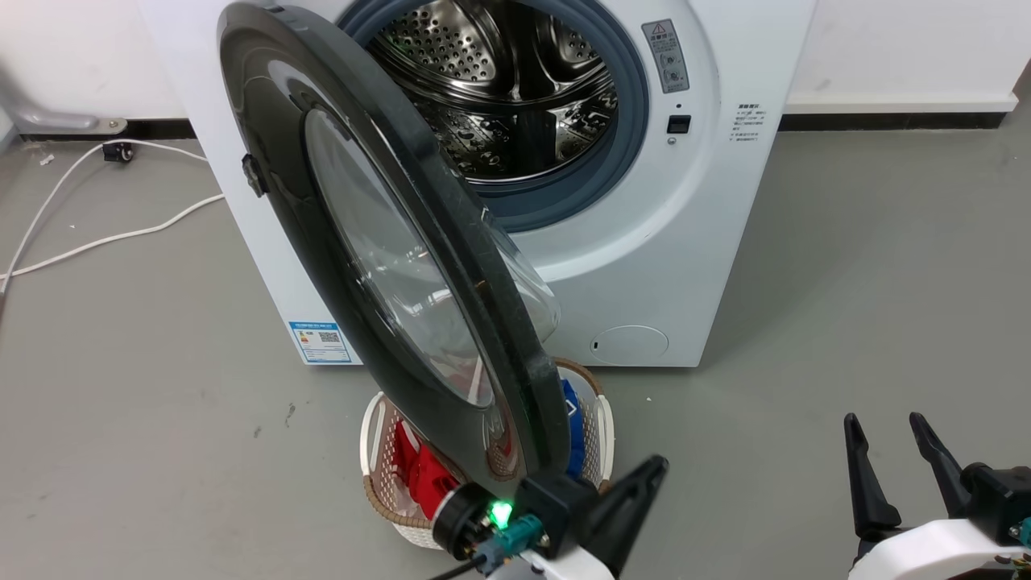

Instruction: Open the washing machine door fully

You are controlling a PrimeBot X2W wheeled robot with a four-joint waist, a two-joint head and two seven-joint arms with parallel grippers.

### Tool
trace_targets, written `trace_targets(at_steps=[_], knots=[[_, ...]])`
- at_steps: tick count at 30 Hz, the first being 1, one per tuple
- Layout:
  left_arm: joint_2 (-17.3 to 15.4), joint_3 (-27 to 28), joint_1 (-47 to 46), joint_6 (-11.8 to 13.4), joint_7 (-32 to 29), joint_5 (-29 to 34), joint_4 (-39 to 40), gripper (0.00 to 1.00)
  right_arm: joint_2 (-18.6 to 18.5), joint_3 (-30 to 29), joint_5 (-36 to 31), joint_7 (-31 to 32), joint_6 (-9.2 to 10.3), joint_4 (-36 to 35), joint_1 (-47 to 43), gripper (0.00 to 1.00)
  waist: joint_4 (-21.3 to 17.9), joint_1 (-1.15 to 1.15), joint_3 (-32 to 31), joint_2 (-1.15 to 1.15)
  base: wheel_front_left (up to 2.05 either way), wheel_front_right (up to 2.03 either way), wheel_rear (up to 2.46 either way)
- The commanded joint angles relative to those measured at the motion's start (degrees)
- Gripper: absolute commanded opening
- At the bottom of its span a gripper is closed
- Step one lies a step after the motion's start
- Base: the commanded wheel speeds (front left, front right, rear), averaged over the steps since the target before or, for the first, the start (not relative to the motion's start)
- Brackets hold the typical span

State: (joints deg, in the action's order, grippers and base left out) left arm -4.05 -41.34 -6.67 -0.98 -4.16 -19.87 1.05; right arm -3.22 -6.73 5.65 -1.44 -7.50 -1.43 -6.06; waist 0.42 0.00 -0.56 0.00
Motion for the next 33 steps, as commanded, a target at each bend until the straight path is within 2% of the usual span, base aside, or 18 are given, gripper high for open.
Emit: trace_targets(at_steps=[1, 14, 19, 29, 30, 33], knots=[[0.24, 0.39, -0.93, 0.36, 0.72, 0.21, -0.69, 0.0, 0.22, 0.07, 0.47, 0.08, 0.01, 0.2, 0.39, 1.0, -0.13, 0.0, 0.08, 0.0, 0.0, 0.0, 0.0], [0.81, 5.01, -5.83, 5.13, 8.22, -0.64, -9.59, 0.0, 0.29, 0.68, 1.0, -0.29, 0.01, 1.18, 1.03, 1.0, -0.54, 0.0, 0.81, 0.0, 0.0, 0.0, 0.0], [-0.33, 6.51, -4.7, 6.35, 9.37, -1.03, -11.06, 0.0, 0.32, 0.69, 1.32, -0.5, 0.01, 1.65, 0.65, 1.0, -0.2, 0.0, 0.66, 0.0, 0.0, 0.0, 0.0], [-2.58, 8.21, -1.66, 9.16, 9.24, -1.34, -7.74, 0.0, 0.34, -0.29, 1.68, -0.18, 0.01, 1.53, 0.42, 1.0, 1.65, 0.0, 0.49, 0.0, 0.0, 0.0, 0.0], [-3.3, 8.42, -0.62, 10.17, 9.08, -1.08, -5.62, 0.0, 0.34, -0.75, 1.33, 0.03, 0.01, 1.24, 0.4, 1.0, 2.6, 0.0, 0.45, 0.0, 0.0, 0.0, 0.0], [-4.09, 8.14, 0.48, 10.87, 8.52, -0.51, -3.48, 0.0, 0.34, -0.97, 1.24, 0.18, 0.01, 1.11, 0.63, 1.0, 3.87, 0.0, 0.41, 0.0, 0.0, 0.0, 0.0]])
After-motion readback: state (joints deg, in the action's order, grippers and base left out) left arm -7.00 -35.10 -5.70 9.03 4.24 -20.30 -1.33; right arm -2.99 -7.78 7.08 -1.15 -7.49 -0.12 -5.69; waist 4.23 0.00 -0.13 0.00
